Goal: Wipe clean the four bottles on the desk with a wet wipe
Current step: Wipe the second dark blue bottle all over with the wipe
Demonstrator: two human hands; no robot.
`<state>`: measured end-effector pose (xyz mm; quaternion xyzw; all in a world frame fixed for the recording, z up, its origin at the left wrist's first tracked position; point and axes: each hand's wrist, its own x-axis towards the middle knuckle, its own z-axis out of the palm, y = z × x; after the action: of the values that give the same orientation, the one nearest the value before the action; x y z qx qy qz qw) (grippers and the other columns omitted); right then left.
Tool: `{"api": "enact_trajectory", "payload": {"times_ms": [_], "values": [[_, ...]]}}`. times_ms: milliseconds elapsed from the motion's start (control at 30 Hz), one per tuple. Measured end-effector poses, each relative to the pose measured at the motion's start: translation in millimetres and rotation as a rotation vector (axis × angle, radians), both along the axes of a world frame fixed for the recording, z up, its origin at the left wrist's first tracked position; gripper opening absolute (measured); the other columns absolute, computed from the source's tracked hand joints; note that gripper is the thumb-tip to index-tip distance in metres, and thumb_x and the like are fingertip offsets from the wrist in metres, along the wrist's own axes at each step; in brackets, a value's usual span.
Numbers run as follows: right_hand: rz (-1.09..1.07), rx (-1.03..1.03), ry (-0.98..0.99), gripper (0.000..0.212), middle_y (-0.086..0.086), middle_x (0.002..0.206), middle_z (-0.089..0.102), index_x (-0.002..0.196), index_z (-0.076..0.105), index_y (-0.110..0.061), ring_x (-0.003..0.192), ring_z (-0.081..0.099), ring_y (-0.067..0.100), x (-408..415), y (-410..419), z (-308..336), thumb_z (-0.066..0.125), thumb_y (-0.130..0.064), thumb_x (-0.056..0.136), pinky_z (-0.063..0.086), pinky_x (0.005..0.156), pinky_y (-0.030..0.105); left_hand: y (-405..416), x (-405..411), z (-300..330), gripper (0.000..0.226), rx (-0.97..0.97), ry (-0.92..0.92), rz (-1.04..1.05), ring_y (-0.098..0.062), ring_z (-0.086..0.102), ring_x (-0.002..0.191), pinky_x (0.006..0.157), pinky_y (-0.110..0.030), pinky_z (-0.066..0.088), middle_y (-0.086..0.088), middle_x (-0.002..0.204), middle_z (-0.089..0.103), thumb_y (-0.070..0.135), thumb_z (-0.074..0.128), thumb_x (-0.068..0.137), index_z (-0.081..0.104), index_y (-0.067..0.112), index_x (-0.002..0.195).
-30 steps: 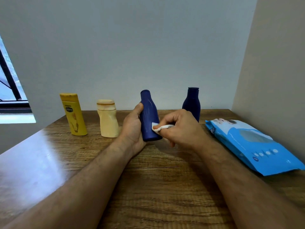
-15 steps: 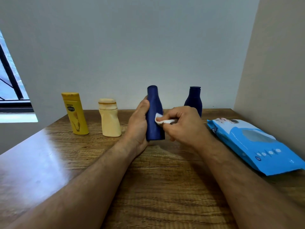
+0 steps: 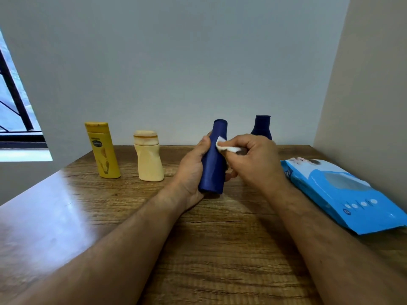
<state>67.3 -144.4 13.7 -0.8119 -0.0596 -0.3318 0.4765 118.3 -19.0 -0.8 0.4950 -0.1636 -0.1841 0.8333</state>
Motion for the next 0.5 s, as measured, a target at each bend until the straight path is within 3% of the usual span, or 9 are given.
{"api": "enact_trajectory", "payload": {"times_ms": [133,233,367,500], "values": [[0.173,-0.262,0.137,0.009,-0.01,0.072,0.069,0.083,0.079,-0.015,0.054,0.061,-0.002,-2,5,-6,0.074,-0.008,0.082,0.044,0.049,0.008,3,12,-1,0.056,-0.082,0.106,0.16,-0.022,0.066,0.073,0.069,-0.037,0.059,-0.013,0.091,0.067,0.052,0.047,0.1,0.054,0.009,0.135],[0.211,-0.329,0.139,0.012,-0.01,0.071,0.068,0.081,0.078,-0.014,0.057,0.061,-0.004,-4,5,-6,0.073,-0.004,0.078,0.043,0.049,0.006,3,17,0,0.053,-0.106,0.161,0.232,-0.022,0.064,0.071,0.069,-0.038,0.057,-0.013,0.088,0.066,0.053,0.048,0.1,0.056,0.007,0.126],[0.12,-0.269,0.09,0.009,-0.012,0.077,0.068,0.088,0.078,-0.022,0.059,0.062,0.0,1,4,-8,0.072,-0.016,0.085,0.048,0.053,0.012,1,13,-1,0.048,-0.11,0.177,0.153,-0.023,0.066,0.078,0.079,-0.041,0.058,-0.012,0.092,0.068,0.05,0.043,0.104,0.06,0.012,0.128],[-0.051,-0.107,-0.022,0.013,-0.009,0.097,0.063,0.101,0.074,-0.027,0.08,0.065,0.008,9,3,-8,0.067,-0.024,0.091,0.06,0.066,0.026,-1,3,-1,0.034,-0.06,0.103,0.019,-0.02,0.069,0.071,0.067,-0.036,0.059,-0.008,0.087,0.074,0.038,0.044,0.105,0.066,0.016,0.119]]}}
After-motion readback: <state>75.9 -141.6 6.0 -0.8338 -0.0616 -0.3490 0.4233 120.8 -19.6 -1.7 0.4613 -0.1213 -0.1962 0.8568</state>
